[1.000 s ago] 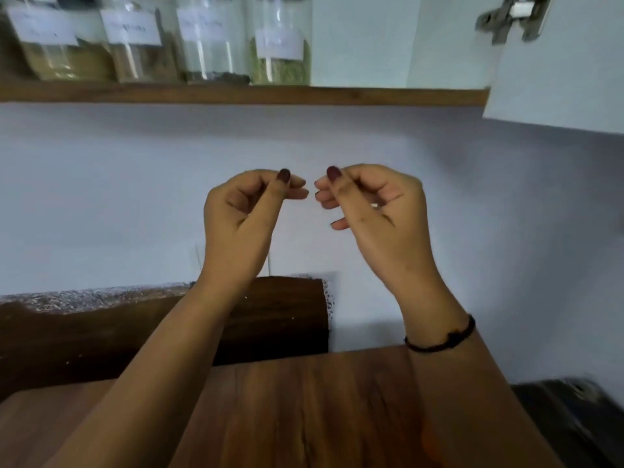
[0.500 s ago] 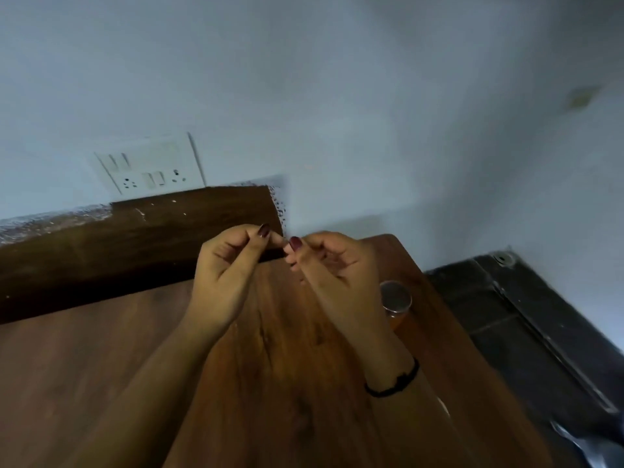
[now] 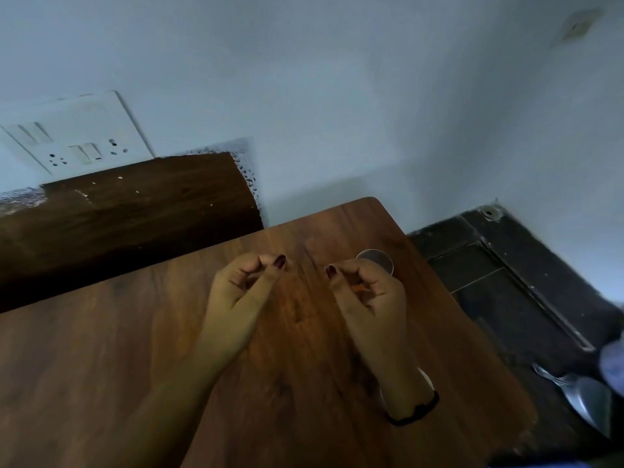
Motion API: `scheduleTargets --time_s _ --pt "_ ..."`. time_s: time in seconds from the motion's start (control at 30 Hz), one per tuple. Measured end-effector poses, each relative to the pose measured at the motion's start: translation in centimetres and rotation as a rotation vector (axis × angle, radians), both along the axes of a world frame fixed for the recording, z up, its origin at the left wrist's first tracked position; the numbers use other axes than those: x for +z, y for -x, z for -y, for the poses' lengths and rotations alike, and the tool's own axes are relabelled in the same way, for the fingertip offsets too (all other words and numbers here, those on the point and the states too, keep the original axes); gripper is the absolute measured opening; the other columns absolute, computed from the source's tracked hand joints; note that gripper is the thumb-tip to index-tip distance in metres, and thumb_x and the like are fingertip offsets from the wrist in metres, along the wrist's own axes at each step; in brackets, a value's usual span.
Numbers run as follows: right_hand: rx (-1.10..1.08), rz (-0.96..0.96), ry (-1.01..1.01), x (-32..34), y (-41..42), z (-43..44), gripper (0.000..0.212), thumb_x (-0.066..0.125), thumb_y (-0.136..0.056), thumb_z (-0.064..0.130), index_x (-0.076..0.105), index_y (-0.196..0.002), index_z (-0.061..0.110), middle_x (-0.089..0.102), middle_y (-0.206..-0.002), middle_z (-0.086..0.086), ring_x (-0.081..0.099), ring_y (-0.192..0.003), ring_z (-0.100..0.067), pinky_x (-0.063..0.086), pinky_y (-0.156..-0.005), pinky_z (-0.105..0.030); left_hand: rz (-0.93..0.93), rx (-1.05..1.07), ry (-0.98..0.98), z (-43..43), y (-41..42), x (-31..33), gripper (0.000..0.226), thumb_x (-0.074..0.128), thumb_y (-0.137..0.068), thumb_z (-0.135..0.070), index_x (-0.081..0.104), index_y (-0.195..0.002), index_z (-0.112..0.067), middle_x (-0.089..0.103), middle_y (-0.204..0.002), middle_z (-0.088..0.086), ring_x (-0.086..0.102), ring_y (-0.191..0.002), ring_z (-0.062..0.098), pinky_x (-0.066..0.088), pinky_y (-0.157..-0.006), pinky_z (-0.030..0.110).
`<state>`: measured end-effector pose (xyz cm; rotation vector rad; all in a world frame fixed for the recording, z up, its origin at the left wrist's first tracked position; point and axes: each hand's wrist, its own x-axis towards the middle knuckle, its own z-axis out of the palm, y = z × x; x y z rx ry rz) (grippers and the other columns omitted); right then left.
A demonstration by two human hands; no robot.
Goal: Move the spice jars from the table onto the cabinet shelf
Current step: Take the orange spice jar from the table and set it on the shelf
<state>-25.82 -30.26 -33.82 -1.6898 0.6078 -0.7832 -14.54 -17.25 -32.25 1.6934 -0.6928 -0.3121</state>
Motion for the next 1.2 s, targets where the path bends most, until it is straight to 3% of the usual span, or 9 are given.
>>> scheduleTargets --time_s 0.17,0.27,0.37,0.5,0.63,0.77,0.9,1.07,1.2 --pt "-0.06 -0.033 -0.007 -2.3 0.3 1.8 0.015 0.069 -0.088 0.007 0.07 -0.096 0.019 0.071 -0.092 0.011 0.067 -0.088 -0.006 0.057 -0.078 -0.022 -0.098 -0.044 -0.063 2.4 1.1 -2.9 0.03 0.056 -0.086 -0.037 0.071 -0.105 -0.019 0.071 -0.103 -0.015 0.068 -0.094 0.004 0.053 -0.079 0.016" --pt "-0.093 -0.05 -0.012 -3.6 0.4 3.1 0.016 0.068 -0.087 0.008 0.069 -0.101 0.016 0.071 -0.097 0.011 0.067 -0.091 -0.003 0.056 -0.078 -0.018 -0.182 -0.096 -0.093 4.0 1.4 -5.7 0.032 0.057 -0.093 -0.036 0.064 -0.121 -0.023 0.069 -0.115 -0.015 0.067 -0.106 0.006 0.057 -0.09 0.029" --pt "-0.114 -0.11 -0.042 -5.1 0.8 4.6 0.026 0.069 -0.087 0.016 0.067 -0.112 0.013 0.07 -0.107 0.008 0.067 -0.099 -0.004 0.058 -0.082 -0.022 -0.239 -0.147 -0.137 5.4 1.5 -8.2 0.055 0.06 -0.089 -0.057 0.055 -0.136 -0.028 0.063 -0.132 -0.011 0.061 -0.122 0.009 0.053 -0.101 0.044" --pt "-0.1 -0.269 -0.055 -6.9 1.4 6.6 0.046 0.072 -0.085 0.018 0.058 -0.129 0.017 0.063 -0.129 0.005 0.062 -0.116 -0.009 0.058 -0.091 -0.031 -0.155 -0.167 -0.261 7.2 1.3 -10.3 0.063 0.061 -0.085 -0.054 0.046 -0.143 -0.034 0.051 -0.143 -0.018 0.049 -0.13 0.0 0.048 -0.108 0.041" --pt "-0.068 -0.348 -0.038 -8.3 1.3 8.1 0.056 0.072 -0.086 0.012 0.052 -0.138 0.019 0.059 -0.136 0.002 0.057 -0.123 -0.011 0.055 -0.096 -0.031 -0.209 -0.167 -0.307 8.6 1.0 -11.1 0.073 0.058 -0.082 -0.061 0.043 -0.146 -0.031 0.047 -0.148 -0.011 0.049 -0.132 0.007 0.049 -0.107 0.043" --pt "-0.046 -0.424 0.004 -9.5 0.7 9.0 0.068 0.074 -0.084 0.011 0.043 -0.145 0.018 0.053 -0.143 -0.001 0.05 -0.131 -0.014 0.048 -0.106 -0.034 -0.187 -0.185 -0.378 10.1 0.8 -11.9 0.064 0.066 -0.092 -0.037 0.038 -0.149 -0.03 0.041 -0.153 -0.005 0.044 -0.135 0.01 0.046 -0.109 0.039" --pt "0.036 -0.552 0.084 -10.4 0.3 10.3 0.087 0.077 -0.083 0.017 0.027 -0.154 0.018 0.034 -0.157 -0.001 0.031 -0.146 -0.017 0.032 -0.113 -0.029 -0.08 -0.212 -0.475 11.7 0.5 -12.8 0.074 0.072 -0.089 -0.031 0.033 -0.152 -0.026 0.037 -0.156 -0.004 0.039 -0.139 0.012 0.041 -0.114 0.039" --pt "0.033 -0.611 0.095 -10.9 -0.2 11.4 0.087 0.074 -0.086 0.016 0.022 -0.155 0.016 0.028 -0.16 -0.003 0.026 -0.148 -0.02 0.031 -0.115 -0.032 0.025 -0.259 -0.556 13.7 0.3 -14.2 0.083 0.073 -0.088 -0.033 0.025 -0.155 -0.023 0.032 -0.159 -0.003 0.031 -0.145 0.014 0.024 -0.115 0.029" --pt "0.029 -0.647 0.086 -11.2 -0.9 12.3 0.087 0.074 -0.085 0.017 0.022 -0.155 0.016 0.029 -0.159 -0.006 0.029 -0.147 -0.022 0.034 -0.113 -0.033 0.03 -0.257 -0.591 15.1 -0.1 -15.1 0.093 0.077 -0.083 -0.036 0.022 -0.156 -0.021 0.03 -0.161 -0.001 0.03 -0.146 0.017 0.024 -0.12 0.036"
